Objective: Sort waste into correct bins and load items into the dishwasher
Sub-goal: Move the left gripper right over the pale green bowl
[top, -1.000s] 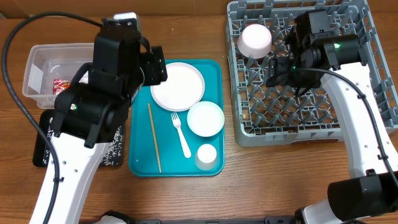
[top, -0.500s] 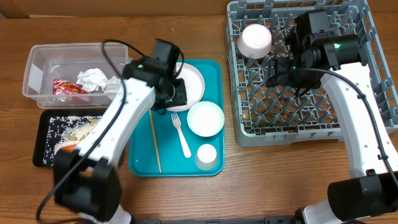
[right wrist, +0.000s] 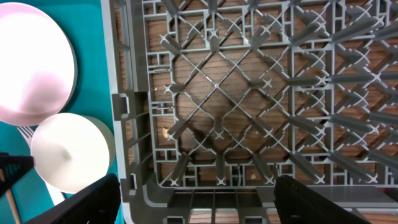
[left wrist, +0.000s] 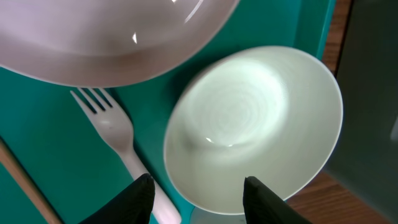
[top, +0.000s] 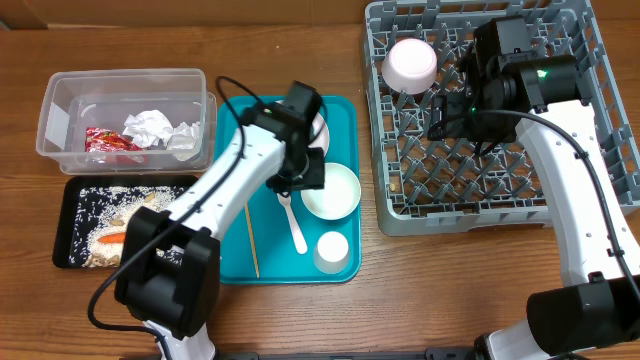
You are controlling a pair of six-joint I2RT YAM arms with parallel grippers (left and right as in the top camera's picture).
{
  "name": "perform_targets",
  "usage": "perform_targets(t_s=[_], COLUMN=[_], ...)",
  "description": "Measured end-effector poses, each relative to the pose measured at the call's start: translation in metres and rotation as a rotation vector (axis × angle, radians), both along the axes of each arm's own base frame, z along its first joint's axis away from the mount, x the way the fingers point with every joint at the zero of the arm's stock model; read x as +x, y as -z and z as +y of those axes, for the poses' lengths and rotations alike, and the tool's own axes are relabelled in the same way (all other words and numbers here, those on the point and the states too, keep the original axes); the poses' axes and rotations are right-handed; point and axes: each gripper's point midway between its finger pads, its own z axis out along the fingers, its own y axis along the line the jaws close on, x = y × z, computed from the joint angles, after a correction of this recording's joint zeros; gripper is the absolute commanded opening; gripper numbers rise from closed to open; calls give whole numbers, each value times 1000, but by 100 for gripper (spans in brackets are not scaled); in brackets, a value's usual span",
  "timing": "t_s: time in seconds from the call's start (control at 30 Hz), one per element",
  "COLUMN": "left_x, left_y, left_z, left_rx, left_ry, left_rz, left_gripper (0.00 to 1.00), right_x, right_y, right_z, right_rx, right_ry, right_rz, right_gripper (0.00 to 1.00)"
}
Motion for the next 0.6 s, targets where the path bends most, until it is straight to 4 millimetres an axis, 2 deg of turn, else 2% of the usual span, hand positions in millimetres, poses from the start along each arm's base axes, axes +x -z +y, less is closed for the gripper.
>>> perform_targets(t_s=[0.17,0.3,0.47,0.6], left_x=[-9,-13,-11,-3], left_y=[7,14,19,25], left_z=[-3,6,15,13], left_rx=[81,124,154,135], left_ry=[36,24,8,-1], left_rz=[-19,-12,-22,-56], left_gripper=[51,52,52,51], right_x=[-1,-1,-1,-1], right_y=[0,0,0,0], right_z=[0,0,0,0], right_rx=[-1,-1,-1,-1], right_ry=[0,0,0,0], right_rz=[5,6,5,6], right_gripper=[82,82,82,82])
